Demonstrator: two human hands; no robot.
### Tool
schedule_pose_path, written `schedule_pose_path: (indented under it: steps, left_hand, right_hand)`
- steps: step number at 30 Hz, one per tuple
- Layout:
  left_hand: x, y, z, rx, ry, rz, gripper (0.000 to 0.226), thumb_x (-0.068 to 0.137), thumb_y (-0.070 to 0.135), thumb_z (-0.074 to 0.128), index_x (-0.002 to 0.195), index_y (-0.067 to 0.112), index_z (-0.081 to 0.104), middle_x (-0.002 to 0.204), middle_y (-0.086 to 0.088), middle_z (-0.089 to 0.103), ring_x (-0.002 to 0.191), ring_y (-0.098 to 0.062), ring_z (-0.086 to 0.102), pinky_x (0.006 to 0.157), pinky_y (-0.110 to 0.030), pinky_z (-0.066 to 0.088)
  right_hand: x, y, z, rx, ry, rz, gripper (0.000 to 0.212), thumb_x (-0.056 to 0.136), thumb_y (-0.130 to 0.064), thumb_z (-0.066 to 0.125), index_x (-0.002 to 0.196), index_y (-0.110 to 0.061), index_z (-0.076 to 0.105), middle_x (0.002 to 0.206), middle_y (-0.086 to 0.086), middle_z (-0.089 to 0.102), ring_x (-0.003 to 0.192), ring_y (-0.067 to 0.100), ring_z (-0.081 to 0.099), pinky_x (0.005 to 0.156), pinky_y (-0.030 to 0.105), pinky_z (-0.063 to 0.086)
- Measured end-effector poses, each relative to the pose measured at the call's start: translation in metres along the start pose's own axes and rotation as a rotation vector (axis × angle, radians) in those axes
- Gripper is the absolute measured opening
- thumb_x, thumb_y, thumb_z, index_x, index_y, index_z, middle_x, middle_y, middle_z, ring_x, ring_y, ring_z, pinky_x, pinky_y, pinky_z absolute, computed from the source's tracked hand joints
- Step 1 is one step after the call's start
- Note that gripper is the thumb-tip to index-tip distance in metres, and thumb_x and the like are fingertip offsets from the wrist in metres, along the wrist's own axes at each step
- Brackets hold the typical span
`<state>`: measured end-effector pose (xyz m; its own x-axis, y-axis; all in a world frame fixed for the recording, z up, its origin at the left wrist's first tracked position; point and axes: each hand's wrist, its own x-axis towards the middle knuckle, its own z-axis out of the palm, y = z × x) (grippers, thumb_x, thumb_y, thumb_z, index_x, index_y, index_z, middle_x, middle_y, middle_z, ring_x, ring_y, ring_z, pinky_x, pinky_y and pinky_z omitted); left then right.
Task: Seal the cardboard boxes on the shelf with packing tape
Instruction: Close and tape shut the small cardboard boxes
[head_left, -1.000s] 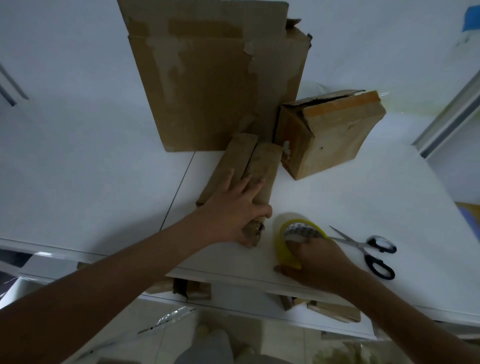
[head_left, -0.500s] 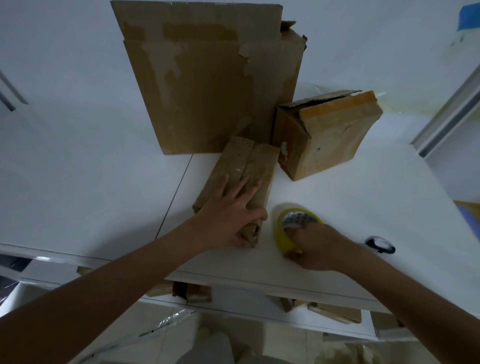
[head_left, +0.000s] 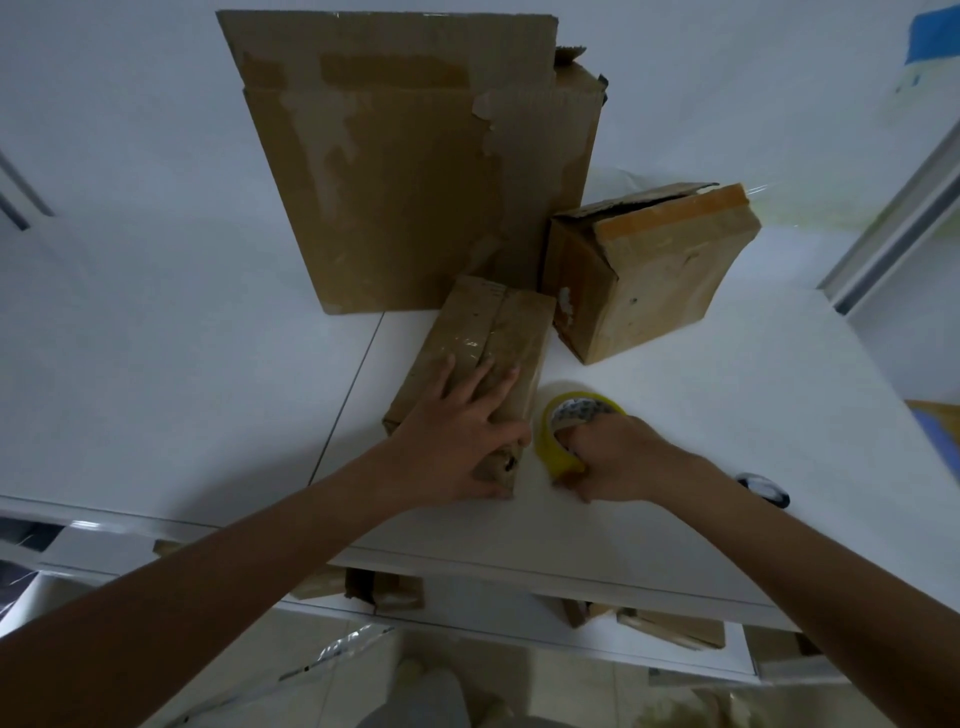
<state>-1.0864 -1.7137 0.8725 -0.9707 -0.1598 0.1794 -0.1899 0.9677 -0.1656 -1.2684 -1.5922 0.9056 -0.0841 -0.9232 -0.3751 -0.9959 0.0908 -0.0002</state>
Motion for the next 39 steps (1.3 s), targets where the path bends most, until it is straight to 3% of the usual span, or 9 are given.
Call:
schedule_pose_path:
  steps: [4,8,10,15,22,27,33,37,39]
  left_hand:
    - [0.0,0.001,0.001,-0.012,0.037,0.008,0.058,0.075,0.071,0.06,0.116,0.033,0.046,0.156,-0.023,0.032,0.142,-0.048,0.031,0.107,-0.072,0.027]
    - [-0.004,0.005,0.002,-0.019,0.063,0.019,0.05,0.078,0.067,0.055,0.113,0.031,0.047,0.156,-0.022,0.034,0.144,-0.046,0.029,0.109,-0.073,0.024]
    - [-0.007,0.01,0.004,-0.008,0.073,0.023,0.046,0.08,0.064,0.055,0.111,0.031,0.048,0.156,-0.021,0.034,0.145,-0.042,0.028,0.109,-0.072,0.023]
    - [-0.007,0.01,0.008,-0.053,0.094,0.039,0.041,0.082,0.063,0.053,0.105,0.03,0.055,0.154,-0.016,0.039,0.145,-0.037,0.031,0.107,-0.071,0.027]
    - [-0.013,-0.003,-0.002,-0.096,0.086,0.092,0.038,0.067,0.053,0.077,0.092,0.027,0.065,0.15,-0.01,0.047,0.142,-0.03,0.039,0.105,-0.073,0.03]
    - [-0.021,-0.005,-0.005,-0.118,0.114,0.091,0.03,0.069,0.041,0.075,0.095,0.029,0.068,0.151,-0.006,0.047,0.142,-0.019,0.039,0.111,-0.069,0.024]
    - [-0.016,0.014,-0.009,0.054,0.175,-0.021,0.051,0.059,0.034,0.078,0.107,0.019,0.067,0.136,-0.006,0.061,0.132,-0.021,0.051,0.114,-0.066,0.021]
    - [-0.012,0.03,-0.009,0.071,0.247,-0.18,0.065,0.056,0.027,0.089,0.114,0.009,0.067,0.118,-0.005,0.071,0.122,-0.024,0.06,0.113,-0.058,0.03]
    - [-0.008,0.041,-0.007,0.078,0.297,-0.258,0.061,0.055,0.021,0.09,0.111,0.006,0.07,0.109,-0.005,0.074,0.117,-0.025,0.063,0.11,-0.055,0.036]
  right_hand:
    - [0.005,-0.004,-0.003,-0.006,0.036,0.006,0.031,0.088,-0.044,0.06,0.108,-0.021,0.065,0.101,0.002,0.066,0.103,0.023,0.061,0.073,0.027,0.043]
    - [0.012,-0.007,0.0,-0.031,0.195,0.139,0.045,0.093,-0.05,0.052,0.114,-0.011,0.061,0.11,0.01,0.062,0.113,0.027,0.059,0.092,0.032,0.047]
    - [0.012,-0.005,-0.002,0.018,0.184,0.197,0.041,0.092,-0.049,0.055,0.102,-0.01,0.063,0.102,0.01,0.062,0.111,0.026,0.059,0.089,0.03,0.045]
    - [0.006,-0.007,-0.004,0.031,0.173,0.171,0.046,0.091,-0.054,0.056,0.112,-0.014,0.064,0.115,0.004,0.065,0.114,0.021,0.057,0.089,0.028,0.043]
    - [-0.001,-0.018,0.011,0.045,0.196,0.173,0.05,0.091,-0.059,0.051,0.115,-0.015,0.061,0.118,0.004,0.064,0.113,0.022,0.057,0.089,0.029,0.044]
    - [-0.006,-0.026,0.018,0.084,0.183,0.196,0.046,0.091,-0.061,0.048,0.099,-0.018,0.062,0.101,0.001,0.066,0.103,0.019,0.061,0.073,0.026,0.037]
    - [-0.003,-0.035,0.014,0.192,0.174,0.317,0.042,0.09,-0.059,0.049,0.091,-0.02,0.066,0.098,-0.002,0.071,0.099,0.016,0.064,0.082,0.027,0.047]
    - [0.007,-0.04,0.011,0.167,0.091,0.366,0.043,0.091,-0.055,0.046,0.093,-0.019,0.068,0.099,-0.001,0.07,0.095,0.017,0.065,0.076,0.028,0.047]
    - [0.011,-0.042,0.011,0.165,0.056,0.36,0.042,0.092,-0.052,0.043,0.092,-0.018,0.068,0.098,-0.001,0.071,0.094,0.018,0.066,0.081,0.03,0.051]
